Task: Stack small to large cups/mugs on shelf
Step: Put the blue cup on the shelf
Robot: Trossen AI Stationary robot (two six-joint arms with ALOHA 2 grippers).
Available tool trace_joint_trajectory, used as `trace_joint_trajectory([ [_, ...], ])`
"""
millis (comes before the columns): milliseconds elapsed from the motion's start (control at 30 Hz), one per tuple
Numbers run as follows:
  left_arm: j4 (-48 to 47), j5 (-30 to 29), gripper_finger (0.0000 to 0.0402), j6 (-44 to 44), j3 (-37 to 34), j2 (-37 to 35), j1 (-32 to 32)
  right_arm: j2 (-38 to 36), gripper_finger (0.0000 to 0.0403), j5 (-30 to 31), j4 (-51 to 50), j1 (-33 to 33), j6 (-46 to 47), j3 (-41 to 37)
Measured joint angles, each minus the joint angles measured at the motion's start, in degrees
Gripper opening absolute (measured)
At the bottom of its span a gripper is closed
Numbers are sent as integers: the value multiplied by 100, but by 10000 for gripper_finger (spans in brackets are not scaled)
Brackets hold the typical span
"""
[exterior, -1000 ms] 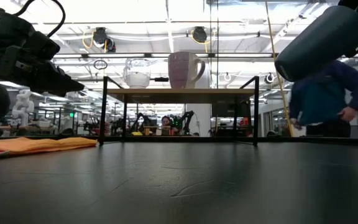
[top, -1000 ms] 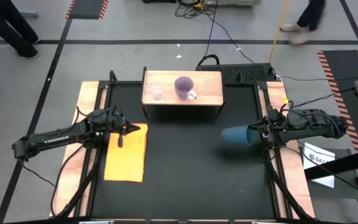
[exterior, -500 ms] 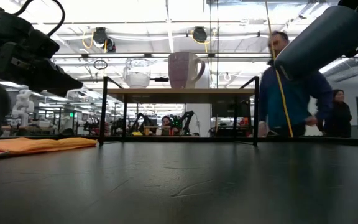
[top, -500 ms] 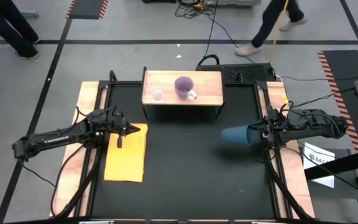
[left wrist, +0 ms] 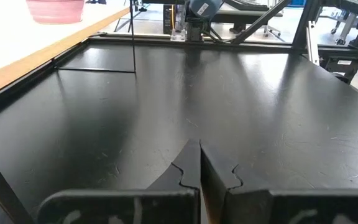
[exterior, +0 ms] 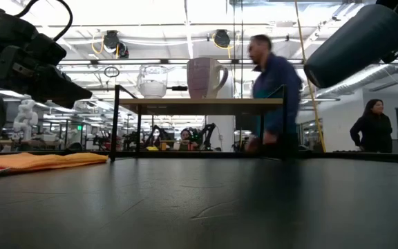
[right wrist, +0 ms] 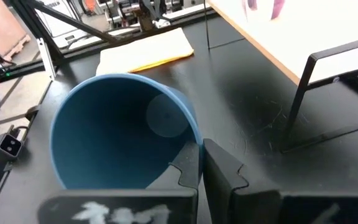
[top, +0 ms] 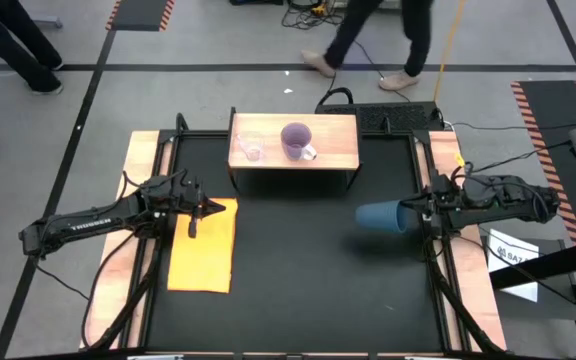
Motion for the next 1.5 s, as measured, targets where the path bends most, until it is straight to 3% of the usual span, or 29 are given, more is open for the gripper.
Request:
trace_joint_trajectory([
  [367, 551, 24, 1, -158, -1, -1, 0, 58, 0, 15, 1342, 1, -857, 138],
  [600, 675, 22, 1, -166, -1, 1, 0, 662, 0, 317, 2063, 0, -1588, 475],
  [1033, 784, 24, 1, 0, -1, 1, 0, 2670, 0, 1086, 1826, -7, -2059, 2806],
  [1267, 780, 26, 1, 138, -1, 1, 0, 2959, 0, 1514, 1782, -343, -2412, 3389],
  [1500, 775, 31, 1, 133, -1, 1, 0, 3097, 0, 1508, 1625, -894, -2527, 3632],
])
